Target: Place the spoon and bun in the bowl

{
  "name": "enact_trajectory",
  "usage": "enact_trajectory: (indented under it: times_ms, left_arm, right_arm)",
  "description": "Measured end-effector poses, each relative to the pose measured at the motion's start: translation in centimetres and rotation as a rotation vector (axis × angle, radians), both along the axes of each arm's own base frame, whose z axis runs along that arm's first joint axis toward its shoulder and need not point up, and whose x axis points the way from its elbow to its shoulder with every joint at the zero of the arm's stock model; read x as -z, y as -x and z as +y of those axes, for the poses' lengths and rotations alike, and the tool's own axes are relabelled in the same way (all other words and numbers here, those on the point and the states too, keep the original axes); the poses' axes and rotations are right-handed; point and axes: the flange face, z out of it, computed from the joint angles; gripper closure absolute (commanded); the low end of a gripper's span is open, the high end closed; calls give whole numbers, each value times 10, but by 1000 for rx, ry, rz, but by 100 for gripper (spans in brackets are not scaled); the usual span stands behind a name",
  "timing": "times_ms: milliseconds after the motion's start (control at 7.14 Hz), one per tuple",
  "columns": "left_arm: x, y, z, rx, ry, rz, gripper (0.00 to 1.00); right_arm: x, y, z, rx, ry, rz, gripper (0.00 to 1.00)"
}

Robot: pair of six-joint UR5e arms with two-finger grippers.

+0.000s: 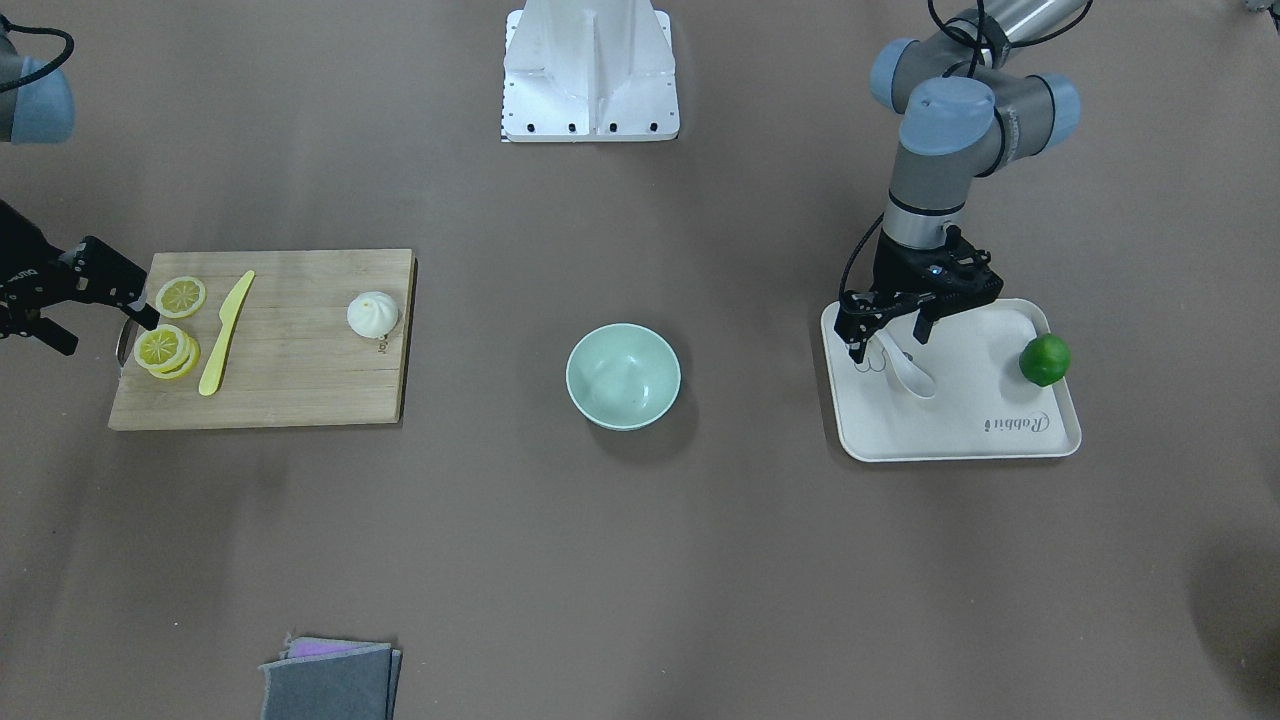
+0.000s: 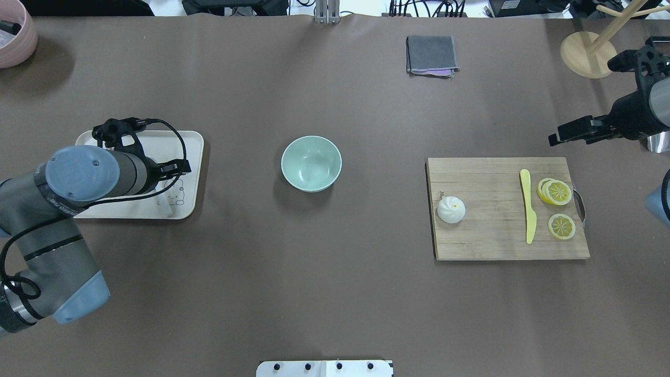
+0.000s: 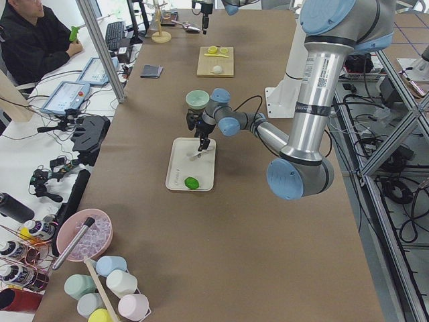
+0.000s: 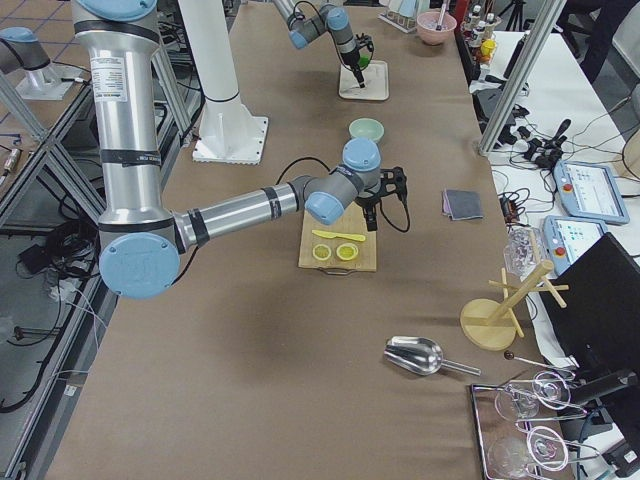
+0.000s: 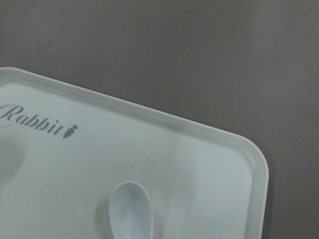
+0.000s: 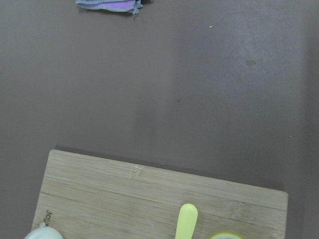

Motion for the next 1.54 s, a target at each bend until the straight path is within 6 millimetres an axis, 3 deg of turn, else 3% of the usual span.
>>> enact_trajectory:
  times_ms: [420, 700, 840, 1120, 1260, 1400, 1540]
  left_arm:
    - [-5, -6, 6, -12, 4, -8, 7]
    - [-12, -4, 8, -13, 9, -16, 38]
    - [-16, -2, 10, -14, 12, -20, 46]
    - [-21, 0, 12, -17, 15, -24, 47]
    - [-22, -1, 13, -20, 16, -26, 59]
    - [-22, -3, 15, -23, 16, -26, 79]
    - [-22, -4, 16, -25, 15, -27, 82]
  right_arm:
    - [21, 26, 11, -2, 37, -27, 0]
    - [29, 41, 17, -9, 41, -26, 0]
    - [31, 45, 18, -10, 40, -25, 0]
    - [32, 48, 19, -9, 39, -24, 0]
    - [31, 48, 19, -9, 39, -23, 0]
    - [31, 48, 19, -8, 40, -23, 0]
    - [31, 49, 19, -8, 40, -23, 0]
